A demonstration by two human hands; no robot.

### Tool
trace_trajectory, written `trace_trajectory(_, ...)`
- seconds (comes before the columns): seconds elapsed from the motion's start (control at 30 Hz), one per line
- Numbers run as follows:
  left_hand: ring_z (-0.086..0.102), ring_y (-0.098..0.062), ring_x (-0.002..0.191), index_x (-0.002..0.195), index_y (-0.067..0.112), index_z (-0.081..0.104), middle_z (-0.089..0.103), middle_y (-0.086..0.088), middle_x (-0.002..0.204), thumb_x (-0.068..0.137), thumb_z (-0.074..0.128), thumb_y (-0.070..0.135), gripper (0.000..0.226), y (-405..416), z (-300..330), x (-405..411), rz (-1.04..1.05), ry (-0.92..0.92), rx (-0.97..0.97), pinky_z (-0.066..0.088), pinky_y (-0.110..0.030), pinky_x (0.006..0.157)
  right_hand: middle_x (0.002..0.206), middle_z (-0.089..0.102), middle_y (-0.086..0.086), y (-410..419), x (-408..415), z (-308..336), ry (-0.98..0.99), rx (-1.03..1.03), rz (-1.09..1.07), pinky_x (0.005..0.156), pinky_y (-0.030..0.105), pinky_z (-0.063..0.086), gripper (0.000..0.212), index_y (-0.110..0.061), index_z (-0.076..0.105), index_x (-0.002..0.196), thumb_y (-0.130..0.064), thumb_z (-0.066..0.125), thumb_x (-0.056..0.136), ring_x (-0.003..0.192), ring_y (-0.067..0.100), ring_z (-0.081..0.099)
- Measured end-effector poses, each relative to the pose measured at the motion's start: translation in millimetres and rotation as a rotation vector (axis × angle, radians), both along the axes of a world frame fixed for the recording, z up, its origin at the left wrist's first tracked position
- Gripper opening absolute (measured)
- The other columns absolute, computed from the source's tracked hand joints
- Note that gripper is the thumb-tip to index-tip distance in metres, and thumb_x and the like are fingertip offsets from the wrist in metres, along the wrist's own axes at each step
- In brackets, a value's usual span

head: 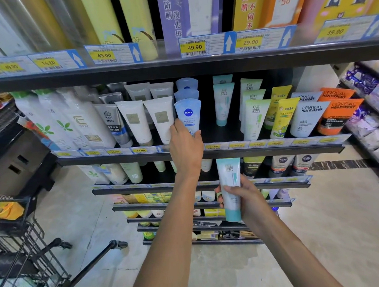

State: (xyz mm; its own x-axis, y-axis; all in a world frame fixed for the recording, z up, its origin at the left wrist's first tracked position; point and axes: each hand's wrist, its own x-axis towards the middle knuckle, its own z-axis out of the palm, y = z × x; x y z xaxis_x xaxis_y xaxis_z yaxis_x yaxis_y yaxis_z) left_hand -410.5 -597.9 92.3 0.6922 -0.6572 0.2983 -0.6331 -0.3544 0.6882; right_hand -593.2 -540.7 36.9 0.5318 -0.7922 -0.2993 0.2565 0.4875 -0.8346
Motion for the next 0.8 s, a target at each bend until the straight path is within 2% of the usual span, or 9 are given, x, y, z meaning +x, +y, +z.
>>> trace_trajectory(0.3, 0.062, -0.031, 0.118, 0.142, 0.008, 0.039, 0.059, -0.013, 0.132, 0.093, 0.073, 0.024, 0.062, 6.1, -5.2, -0.9, -0.022, 0.032, -0.091, 0.055, -0.040, 0.083, 0.100, 0.071, 0.021, 1.1, 1.2, -5.3, 0.020, 0.001, -0.008, 0.071, 0.038, 0.055, 0.042, -0.015, 0.060, 0.136, -0.004, 0.061, 0.095, 0.078, 0.028, 0.065)
trace_trajectory(0.5, 0.063, -0.029, 0.117, 0.142, 0.007, 0.039, 0.061, -0.014, 0.130, 0.094, 0.073, 0.031, 0.063, 11.1, -6.8, -0.2, -0.033, 0.021, -0.101, 0.055, -0.036, 0.082, 0.100, 0.071, 0.020, 1.3, 3.0, -5.0, 0.027, 0.001, -0.007, 0.072, 0.039, 0.054, 0.041, -0.016, 0.061, 0.135, -0.004, 0.062, 0.095, 0.080, 0.028, 0.064)
trace_trajectory(0.7, 0.064, -0.029, 0.116, 0.138, 0.007, 0.042, 0.061, -0.014, 0.130, 0.093, 0.073, 0.031, 0.060, 12.3, -10.7, 6.8, -0.049, 0.002, -0.137, 0.059, -0.041, 0.086, 0.100, 0.072, 0.020, 2.1, 5.1, -5.3, 0.031, 0.008, -0.018, 0.071, 0.038, 0.056, 0.041, -0.016, 0.061, 0.134, -0.004, 0.062, 0.095, 0.080, 0.028, 0.065)
trace_trajectory(0.8, 0.063, -0.030, 0.113, 0.136, 0.007, 0.043, 0.060, -0.013, 0.128, 0.093, 0.073, 0.032, 0.058, 14.8, -14.6, 9.5, -0.064, -0.026, -0.142, 0.059, -0.046, 0.083, 0.100, 0.072, 0.021, 3.6, 6.3, -5.3, 0.022, 0.011, -0.028, 0.070, 0.038, 0.056, 0.040, -0.017, 0.061, 0.133, -0.003, 0.061, 0.096, 0.079, 0.028, 0.064)
